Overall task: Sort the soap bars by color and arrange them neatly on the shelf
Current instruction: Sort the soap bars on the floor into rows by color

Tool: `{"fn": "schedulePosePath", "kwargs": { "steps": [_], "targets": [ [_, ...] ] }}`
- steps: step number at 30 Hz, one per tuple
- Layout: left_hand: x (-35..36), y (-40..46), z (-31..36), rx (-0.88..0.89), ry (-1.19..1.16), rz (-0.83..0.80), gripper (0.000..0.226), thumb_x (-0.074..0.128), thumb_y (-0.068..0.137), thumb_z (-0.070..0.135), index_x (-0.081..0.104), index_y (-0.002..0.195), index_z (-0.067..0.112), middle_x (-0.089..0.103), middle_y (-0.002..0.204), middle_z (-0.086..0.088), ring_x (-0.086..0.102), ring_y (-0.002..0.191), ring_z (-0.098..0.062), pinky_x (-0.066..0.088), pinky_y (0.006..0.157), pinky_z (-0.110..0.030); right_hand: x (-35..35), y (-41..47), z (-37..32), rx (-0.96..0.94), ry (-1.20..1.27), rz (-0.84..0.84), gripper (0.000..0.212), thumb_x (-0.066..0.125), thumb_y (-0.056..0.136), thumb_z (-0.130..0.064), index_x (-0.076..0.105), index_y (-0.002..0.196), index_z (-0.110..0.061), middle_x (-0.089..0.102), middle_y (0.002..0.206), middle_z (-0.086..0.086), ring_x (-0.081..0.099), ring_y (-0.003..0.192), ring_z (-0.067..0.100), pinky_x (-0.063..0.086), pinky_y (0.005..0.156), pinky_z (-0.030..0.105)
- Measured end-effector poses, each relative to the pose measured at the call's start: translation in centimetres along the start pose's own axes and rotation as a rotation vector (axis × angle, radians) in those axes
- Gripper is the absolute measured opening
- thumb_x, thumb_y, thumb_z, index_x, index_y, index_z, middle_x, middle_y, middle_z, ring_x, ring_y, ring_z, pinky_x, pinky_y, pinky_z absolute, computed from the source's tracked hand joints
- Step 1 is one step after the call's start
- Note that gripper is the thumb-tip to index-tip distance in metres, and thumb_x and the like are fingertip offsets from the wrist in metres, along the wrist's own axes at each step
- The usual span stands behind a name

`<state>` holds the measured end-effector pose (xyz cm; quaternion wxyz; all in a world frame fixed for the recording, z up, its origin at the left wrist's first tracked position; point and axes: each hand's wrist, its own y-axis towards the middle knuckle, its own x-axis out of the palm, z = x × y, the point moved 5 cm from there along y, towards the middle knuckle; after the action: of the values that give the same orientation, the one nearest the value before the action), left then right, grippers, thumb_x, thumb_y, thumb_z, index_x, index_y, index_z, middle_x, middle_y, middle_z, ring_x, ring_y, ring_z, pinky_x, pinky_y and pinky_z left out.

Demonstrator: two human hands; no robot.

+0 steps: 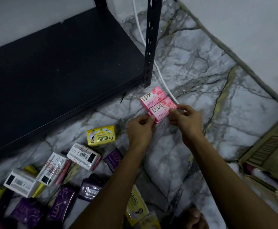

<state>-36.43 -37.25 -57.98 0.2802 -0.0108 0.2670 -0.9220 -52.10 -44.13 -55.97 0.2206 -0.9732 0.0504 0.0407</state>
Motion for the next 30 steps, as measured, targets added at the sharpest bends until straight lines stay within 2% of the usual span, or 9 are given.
{"fn": "schedulePosePath", "kwargs": {
  "steps": [5,8,13,16,18,22,26,28,30],
  "targets": [
    [-2.9,-1.6,0.9,0.107,0.1,-0.031,0.009,0.076,0.083,0.036,0.074,0.082,0.027,0.076,0.079,0.005,0.073,0.079,-0.015,0.06,0.082,-0.044,-1.2,-2.2,-1.6,-0.093,-0.178,0.034,0.026,0.073,0.09,-0.03,0.063,0.108,-0.015,0.069,0.085,0.009,0.069,0.069,0.021,0.057,0.058,0.032],
    [-6.4,-3.2,2.2,0.16,0.154,-0.069,0.018,0.076,0.08,0.04,0.075,0.084,0.023,0.076,0.08,0.004,0.072,0.079,-0.014,0.06,0.082,-0.042,-1.1,-4.4,-3.9,-0.182,-0.348,-0.037,0.03,0.072,0.089,-0.038,0.063,0.109,-0.018,0.07,0.089,0.007,0.071,0.072,0.023,0.061,0.065,0.042],
    [-14.0,-7.1,3.9,0.203,0.202,-0.089,0.007,0.076,0.086,0.033,0.075,0.082,0.027,0.075,0.08,0.006,0.071,0.078,-0.012,0.056,0.079,-0.035,2.2,-10.9,-9.3,-0.262,-0.547,-0.339,0.03,0.071,0.09,-0.036,0.061,0.111,-0.016,0.07,0.087,0.007,0.071,0.074,0.025,0.06,0.07,0.049],
    [-19.4,-9.9,4.3,0.206,0.258,-0.096,0.01,0.074,0.085,0.038,0.074,0.079,0.03,0.074,0.076,0.007,0.067,0.071,-0.007,0.054,0.071,-0.031,5.2,-15.9,-12.6,-0.265,-0.684,-0.602,0.031,0.071,0.089,-0.032,0.058,0.112,-0.015,0.068,0.092,0.013,0.069,0.075,0.032,0.057,0.065,0.045],
    [-23.2,-12.0,4.2,0.192,0.292,-0.075,0.015,0.071,0.084,0.041,0.074,0.081,0.027,0.073,0.077,0.007,0.066,0.071,-0.006,0.052,0.07,-0.03,6.8,-19.2,-14.5,-0.291,-0.85,-0.781,0.037,0.073,0.086,-0.035,0.055,0.113,-0.017,0.066,0.094,0.012,0.07,0.071,0.027,0.056,0.057,0.038],
    [-30.1,-16.7,2.9,0.172,0.354,0.009,0.014,0.072,0.09,0.033,0.075,0.085,0.02,0.071,0.071,0.009,0.061,0.066,0.001,0.047,0.065,-0.024,9.6,-25.1,-18.0,-0.322,-1.111,-0.978,0.042,0.074,0.084,-0.037,0.053,0.116,-0.019,0.068,0.092,0.012,0.071,0.074,0.032,0.056,0.059,0.039],
    [-36.6,-21.2,-1.4,0.094,0.35,0.055,0.017,0.076,0.086,0.032,0.073,0.079,0.017,0.071,0.074,0.004,0.062,0.07,-0.005,0.049,0.07,-0.027,13.7,-28.4,-17.2,-0.353,-1.204,-0.964,0.038,0.074,0.086,-0.035,0.052,0.111,-0.018,0.069,0.086,0.014,0.069,0.07,0.031,0.053,0.058,0.037],
    [-39.8,-23.1,-5.0,0.007,0.336,0.121,0.013,0.075,0.083,0.03,0.072,0.074,0.021,0.07,0.069,0.006,0.064,0.07,-0.013,0.048,0.07,-0.031,16.0,-29.6,-14.0,-0.346,-1.193,-0.905,0.033,0.073,0.087,-0.032,0.054,0.107,-0.015,0.067,0.083,0.011,0.064,0.068,0.025,0.047,0.06,0.03],
    [-41.8,-24.6,-8.5,-0.08,0.372,0.209,0.015,0.073,0.089,0.022,0.072,0.077,0.013,0.07,0.071,-0.003,0.07,0.077,-0.026,0.045,0.067,-0.029,17.6,-31.6,-8.8,-0.297,-1.162,-0.871,0.025,0.072,0.087,-0.027,0.056,0.099,-0.013,0.06,0.078,0.004,0.057,0.066,0.019,0.041,0.056,0.026]
  ]
}}
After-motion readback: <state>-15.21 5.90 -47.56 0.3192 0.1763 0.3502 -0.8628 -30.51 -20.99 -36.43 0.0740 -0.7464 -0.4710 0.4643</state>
